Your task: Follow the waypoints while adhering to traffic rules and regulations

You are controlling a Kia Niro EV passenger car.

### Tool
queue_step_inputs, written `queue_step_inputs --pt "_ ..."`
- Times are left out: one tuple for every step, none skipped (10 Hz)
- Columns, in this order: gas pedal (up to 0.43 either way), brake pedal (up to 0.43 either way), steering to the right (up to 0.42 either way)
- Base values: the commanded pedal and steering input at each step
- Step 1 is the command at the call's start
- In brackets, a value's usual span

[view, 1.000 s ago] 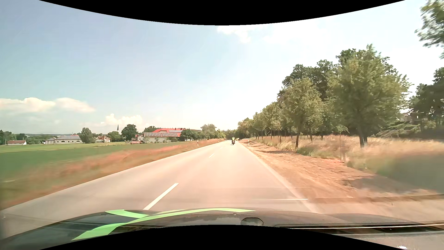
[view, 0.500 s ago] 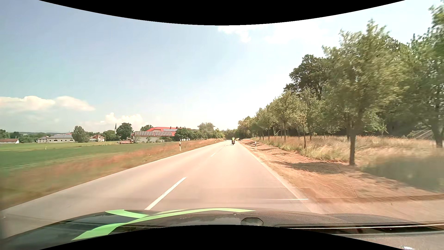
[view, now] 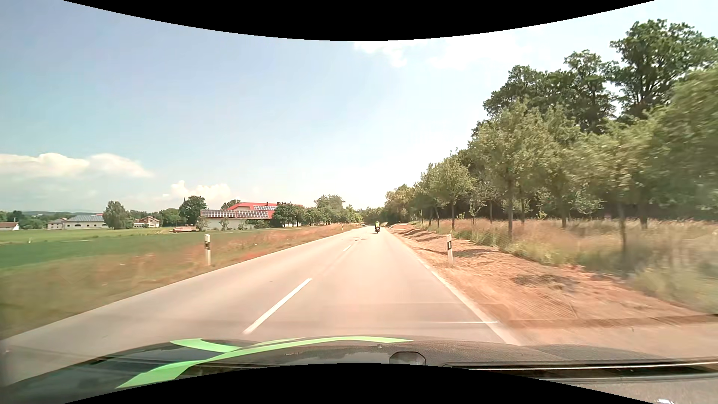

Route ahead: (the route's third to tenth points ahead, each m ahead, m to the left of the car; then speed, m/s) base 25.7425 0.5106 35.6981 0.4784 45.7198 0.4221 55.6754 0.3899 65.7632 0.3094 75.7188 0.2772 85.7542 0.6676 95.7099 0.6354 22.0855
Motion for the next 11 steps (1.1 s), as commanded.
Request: queue_step_inputs --pt "0.189 0.000 -0.002" --pt "0.189 0.000 -0.002" --pt "0.189 0.000 -0.001" --pt "0.177 0.000 -0.002" --pt "0.177 0.000 -0.002" --pt "0.169 0.000 -0.002" --pt "0.157 0.000 -0.002" --pt "0.150 0.000 -0.001" --pt "0.150 0.000 -0.001" --pt "0.150 0.000 -0.001" --pt "0.150 0.000 0.000"
